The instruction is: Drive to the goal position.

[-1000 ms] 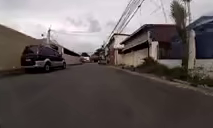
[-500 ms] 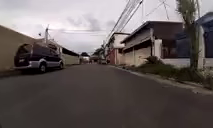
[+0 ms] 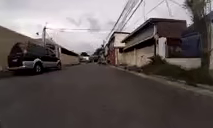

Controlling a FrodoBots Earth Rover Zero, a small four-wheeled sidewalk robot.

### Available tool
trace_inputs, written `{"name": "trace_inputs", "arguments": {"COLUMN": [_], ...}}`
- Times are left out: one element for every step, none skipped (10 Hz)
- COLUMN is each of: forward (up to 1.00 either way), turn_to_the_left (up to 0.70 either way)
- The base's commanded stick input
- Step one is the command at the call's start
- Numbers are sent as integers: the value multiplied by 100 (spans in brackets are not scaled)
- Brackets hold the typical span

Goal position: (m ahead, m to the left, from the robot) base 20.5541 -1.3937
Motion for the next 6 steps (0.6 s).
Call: {"name": "trace_inputs", "arguments": {"forward": [100,100,100,100,100,100], "turn_to_the_left": [0,0,0,0,0,0]}}
